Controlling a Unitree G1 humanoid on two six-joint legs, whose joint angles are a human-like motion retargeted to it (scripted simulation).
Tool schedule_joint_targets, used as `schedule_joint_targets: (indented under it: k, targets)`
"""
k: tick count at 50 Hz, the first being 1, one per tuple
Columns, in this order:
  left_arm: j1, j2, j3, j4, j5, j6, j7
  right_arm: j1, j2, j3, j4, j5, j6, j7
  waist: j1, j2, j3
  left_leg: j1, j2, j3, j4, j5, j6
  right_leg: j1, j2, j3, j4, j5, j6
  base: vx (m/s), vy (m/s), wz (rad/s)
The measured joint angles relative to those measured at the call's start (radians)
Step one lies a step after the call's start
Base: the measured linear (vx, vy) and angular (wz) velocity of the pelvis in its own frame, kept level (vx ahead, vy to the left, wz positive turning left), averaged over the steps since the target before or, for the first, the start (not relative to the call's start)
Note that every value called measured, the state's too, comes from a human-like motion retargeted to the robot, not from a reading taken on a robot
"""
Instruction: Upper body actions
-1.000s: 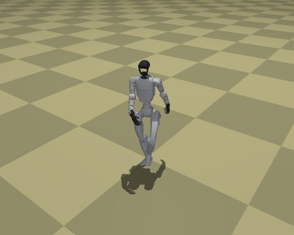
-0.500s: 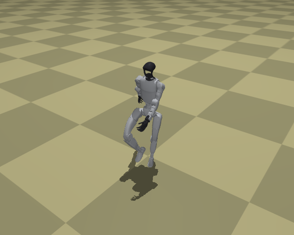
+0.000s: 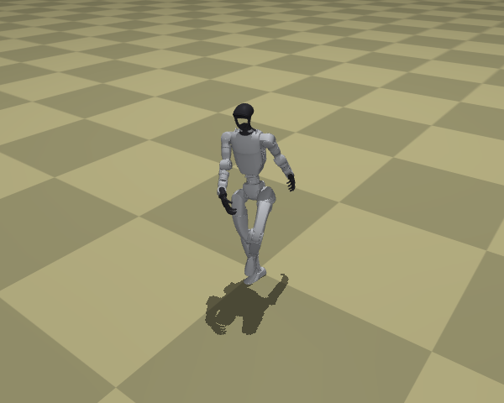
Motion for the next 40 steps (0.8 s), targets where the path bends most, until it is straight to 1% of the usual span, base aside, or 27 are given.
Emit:
schedule_joint_targets:
  k: [2,4,5,8,10,12,15,16,17,18,19,20,21,22,23,24,25,27,28,30,33,35,37,38,40]
  targets:
    - [0.038,0.021,0.022,0.011,-0.019,0.014,0.019,-0.026,0.006,0.022,-0.056,0.051,-0.043,0.007,0.046,-0.034,-0.022,-0.046,-0.047,0.055,-0.022,0.026,-0.001,-0.008,-0.034,0.026,0.0,0.004,0.001,0.24,0.15,-0.28]
    - [0.045,0.037,0.034,0.024,-0.056,0.037,0.035,-0.038,0.018,0.02,-0.087,0.034,-0.06,0.024,0.045,-0.055,-0.057,-0.05,-0.074,0.088,-0.054,0.043,-0.003,-0.021,-0.053,0.026,0.002,0.0,0.01,0.15,0.14,0.45]
    - [0.038,0.043,0.037,0.025,-0.08,0.048,0.039,-0.042,0.026,0.018,-0.096,0.016,-0.065,0.031,0.032,-0.061,-0.073,-0.037,-0.076,0.094,-0.066,0.045,-0.003,-0.025,-0.054,0.02,0.001,-0.004,0.013,0.09,0.05,0.87]
    - [-0.026,0.048,0.025,0.011,-0.12,0.038,0.034,-0.021,0.027,0.033,-0.094,-0.023,-0.066,0.012,-0.016,-0.038,-0.114,0.05,-0.039,0.055,-0.095,0.05,-0.004,-0.019,-0.018,-0.022,-0.024,-0.009,0.022,0.06,0.08,0.93]
    - [-0.09,0.046,-0.012,-0.015,-0.12,0.021,0.016,0.041,0.016,0.068,-0.073,-0.061,-0.073,-0.023,-0.047,-0.021,-0.16,0.186,-0.035,0.018,-0.205,0.083,-0.03,-0.015,-0.003,-0.056,-0.045,-0.01,0.038,0.14,0.16,0.68]
    - [-0.151,0.039,-0.067,-0.03,-0.11,0.006,0.009,0.136,0.01,0.096,-0.039,-0.115,-0.065,-0.053,-0.055,-0.022,-0.206,0.36,-0.082,-0.005,-0.412,0.123,-0.088,-0.016,-0.014,-0.063,-0.042,-0.019,0.058,0.26,0.14,0.05]
    - [-0.261,0.026,-0.178,-0.021,-0.073,-0.033,0.056,0.345,-0.015,0.119,0.02,-0.221,-0.046,-0.103,-0.055,-0.01,-0.263,0.685,-0.209,-0.061,-0.892,0.22,-0.172,-0.006,-0.027,-0.077,0.005,-0.051,0.095,0.38,0.14,-0.15]
    - [-0.298,0.021,-0.211,-0.016,-0.051,-0.048,0.085,0.408,-0.026,0.115,0.036,-0.256,-0.042,-0.13,-0.072,0.01,-0.27,0.772,-0.245,-0.111,-1.048,0.228,-0.203,-0.006,-0.014,-0.099,0.037,-0.065,0.1,0.42,0.19,0.26]
    - [-0.341,0.013,-0.252,-0.014,-0.022,-0.067,0.124,0.481,-0.04,0.108,0.061,-0.289,-0.035,-0.169,-0.089,0.036,-0.274,0.874,-0.275,-0.143,-1.212,0.177,-0.216,-0.009,0.001,-0.131,0.089,-0.055,0.1,0.42,0.17,0.33]
    - [-0.396,-0.003,-0.308,-0.017,0.02,-0.094,0.18,0.57,-0.06,0.095,0.102,-0.319,-0.02,-0.232,-0.107,0.072,-0.273,1.003,-0.295,-0.136,-1.394,0.007,-0.196,-0.022,0.019,-0.184,0.181,0.003,0.093,0.23,0.16,0.39]
    - [-0.472,-0.027,-0.352,-0.029,0.051,-0.108,0.208,0.619,-0.086,0.07,0.15,-0.34,0.0,-0.288,-0.144,0.1,-0.263,1.055,-0.288,-0.132,-1.505,-0.031,-0.184,-0.093,-0.017,-0.216,0.346,0.124,0.087,-0.06,0.2,0.57]
    - [-0.56,-0.055,-0.39,-0.044,0.076,-0.115,0.223,0.647,-0.117,0.039,0.201,-0.356,0.022,-0.34,-0.19,0.124,-0.249,1.069,-0.268,-0.129,-1.581,-0.004,-0.177,-0.193,-0.079,-0.238,0.548,0.277,0.081,-0.3,0.3,1.29]
    - [-0.651,-0.069,-0.431,-0.078,0.083,-0.126,0.194,0.672,-0.144,-0.005,0.24,-0.346,0.057,-0.387,-0.255,0.133,-0.193,1.048,-0.26,-0.21,-1.554,0.009,-0.178,-0.321,-0.076,-0.155,0.741,0.338,0.071,-0.37,0.32,1.56]
    - [-0.742,-0.077,-0.474,-0.118,0.084,-0.138,0.162,0.694,-0.171,-0.05,0.285,-0.323,0.084,-0.434,-0.301,0.133,-0.146,1.027,-0.266,-0.273,-1.534,0.02,-0.174,-0.441,-0.093,-0.092,0.924,0.361,0.06,-0.41,0.29,1.2]
    - [-0.834,-0.072,-0.519,-0.167,0.075,-0.15,0.123,0.708,-0.198,-0.095,0.341,-0.275,0.095,-0.479,-0.307,0.115,-0.113,1.004,-0.3,-0.301,-1.527,0.026,-0.157,-0.547,-0.152,-0.068,1.084,0.306,0.045,-0.52,0.23,0.66]
    - [-0.912,-0.065,-0.533,-0.226,0.095,-0.154,0.097,0.728,-0.227,-0.128,0.383,-0.212,0.109,-0.497,-0.33,0.11,-0.071,0.993,-0.307,-0.311,-1.519,0.029,-0.145,-0.631,-0.205,-0.068,1.213,0.276,0.03,-0.6,0.18,0.53]
    - [-0.984,-0.057,-0.531,-0.29,0.13,-0.154,0.078,0.752,-0.256,-0.154,0.418,-0.142,0.124,-0.501,-0.36,0.111,-0.024,0.989,-0.3,-0.311,-1.511,0.031,-0.135,-0.705,-0.255,-0.079,1.326,0.259,0.016,-0.59,0.2,1.08]
    - [-1.111,-0.066,-0.503,-0.376,0.193,-0.158,0.096,0.824,-0.302,-0.179,0.418,-0.008,0.2,-0.482,-0.427,0.127,0.034,0.974,-0.295,-0.389,-1.509,0.039,-0.125,-0.84,-0.291,-0.093,1.448,0.227,-0.008,-0.45,0.2,1.02]
    - [-1.146,-0.07,-0.502,-0.403,0.195,-0.183,0.117,0.867,-0.32,-0.205,0.418,0.033,0.222,-0.497,-0.438,0.138,0.04,0.965,-0.283,-0.394,-1.515,0.043,-0.126,-0.906,-0.274,-0.09,1.474,0.211,-0.023,-0.15,0.11,0.22]
    - [-1.183,-0.095,-0.502,-0.443,0.181,-0.245,0.166,0.966,-0.346,-0.262,0.418,0.104,0.217,-0.554,-0.431,0.153,0.004,0.948,-0.284,-0.385,-1.534,0.049,-0.122,-1.02,-0.241,-0.086,1.492,0.184,-0.057,0.21,-0.03,-0.36]
    - [-1.153,-0.103,-0.526,-0.498,0.119,-0.294,0.187,1.112,-0.374,-0.307,0.418,0.167,0.116,-0.628,-0.441,0.165,-0.076,0.949,-0.272,-0.371,-1.562,0.058,-0.13,-1.023,-0.235,-0.127,1.44,0.153,-0.076,0.46,-0.17,-0.16]
    - [-1.139,-0.111,-0.535,-0.515,0.112,-0.293,0.163,1.159,-0.374,-0.336,0.418,0.17,0.075,-0.637,-0.42,0.166,-0.103,0.951,-0.261,-0.349,-1.578,0.059,-0.14,-0.968,-0.221,-0.147,1.382,0.144,-0.056,0.08,-0.14,-0.25]
    - [-1.122,-0.109,-0.528,-0.501,0.111,-0.278,0.135,1.166,-0.364,-0.335,0.418,0.15,0.079,-0.626,-0.392,0.149,-0.106,0.966,-0.266,-0.341,-1.589,0.058,-0.147,-0.844,-0.185,-0.154,1.277,0.167,-0.022,-0.1,-0.12,-0.54]
    - [-1.106,-0.116,-0.527,-0.488,0.11,-0.271,0.131,1.171,-0.356,-0.329,0.418,0.145,0.08,-0.623,-0.379,0.154,-0.122,0.96,-0.264,-0.344,-1.596,0.06,-0.15,-0.773,-0.165,-0.172,1.205,0.18,-0.008,-0.05,-0.08,-0.62]
    - [-1.057,-0.101,-0.505,-0.437,0.099,-0.256,0.101,1.141,-0.346,-0.295,0.418,0.124,0.104,-0.606,-0.342,0.149,-0.118,0.996,-0.262,-0.305,-1.607,0.047,-0.155,-0.592,-0.106,-0.167,1.018,0.232,0.024,0.01,-0.02,-0.81]
